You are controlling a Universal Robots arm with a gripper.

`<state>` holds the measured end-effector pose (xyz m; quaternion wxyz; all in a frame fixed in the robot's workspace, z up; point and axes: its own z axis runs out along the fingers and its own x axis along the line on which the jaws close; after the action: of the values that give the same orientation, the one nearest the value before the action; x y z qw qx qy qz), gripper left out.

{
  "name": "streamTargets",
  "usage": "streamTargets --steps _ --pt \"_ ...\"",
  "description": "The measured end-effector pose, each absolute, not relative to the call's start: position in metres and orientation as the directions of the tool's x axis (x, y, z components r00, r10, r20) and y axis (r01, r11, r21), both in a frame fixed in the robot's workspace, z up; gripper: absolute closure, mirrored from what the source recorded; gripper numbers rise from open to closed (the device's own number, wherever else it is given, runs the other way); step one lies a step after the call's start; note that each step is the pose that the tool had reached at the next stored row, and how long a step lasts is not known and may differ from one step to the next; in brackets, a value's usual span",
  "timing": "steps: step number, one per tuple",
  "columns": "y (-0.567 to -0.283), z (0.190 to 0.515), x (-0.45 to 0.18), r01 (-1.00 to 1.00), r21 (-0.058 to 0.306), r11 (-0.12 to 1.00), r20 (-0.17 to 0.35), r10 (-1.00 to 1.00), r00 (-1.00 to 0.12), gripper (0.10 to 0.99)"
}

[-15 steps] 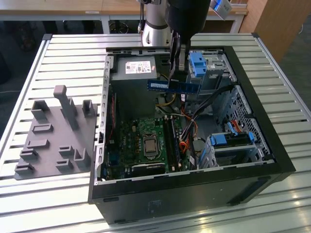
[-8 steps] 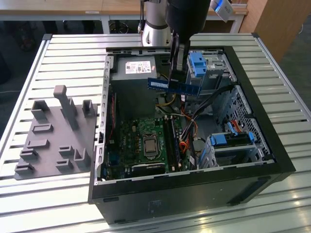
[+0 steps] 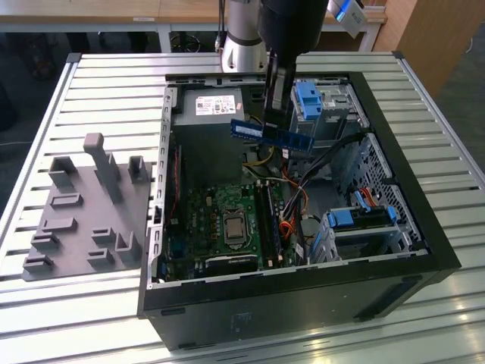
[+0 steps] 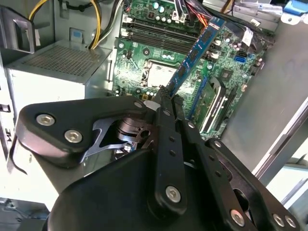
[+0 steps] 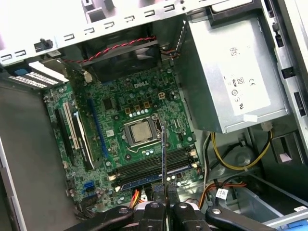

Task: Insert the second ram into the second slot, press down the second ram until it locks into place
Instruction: 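Press down the second ram until it locks into place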

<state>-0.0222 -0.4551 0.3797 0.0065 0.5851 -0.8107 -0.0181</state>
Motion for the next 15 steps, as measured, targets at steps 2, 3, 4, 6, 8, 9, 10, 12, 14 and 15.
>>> streamTargets --steps 2,3,4,6,8,9,10,12,14,15 --pt "-0.4551 0.3797 -0.0222 -0.944 0.037 0.329 -0.01 -0.944 -0.33 0.949" --pt "-0.4551 0.3797 -0.0222 -0.941 0.037 0.337 -0.01 -0.941 -0.337 0.949" --pt "-0.4551 0.3797 -0.0222 -0.938 0.037 0.344 -0.01 -0.939 -0.344 0.949" --pt "-0.4551 0.3797 -0.0222 -0.934 0.037 0.356 -0.01 -0.934 -0.357 0.949" --pt "-0.4551 0.3797 -0.0222 -0.929 0.037 0.369 -0.01 -0.929 -0.37 0.949" --pt "-0.4551 0.3797 -0.0223 -0.926 0.037 0.376 -0.01 -0.926 -0.376 0.949" --pt "-0.4551 0.3797 -0.0222 -0.923 0.036 0.383 -0.009 -0.924 -0.383 0.949" --pt "-0.4551 0.3797 -0.0222 -0.917 0.036 0.398 -0.009 -0.917 -0.399 0.949" --pt "-0.4551 0.3797 -0.0223 -0.91 0.036 0.412 -0.008 -0.911 -0.413 0.949" --pt "-0.4551 0.3797 -0.0223 -0.907 0.036 0.419 -0.008 -0.908 -0.42 0.949"
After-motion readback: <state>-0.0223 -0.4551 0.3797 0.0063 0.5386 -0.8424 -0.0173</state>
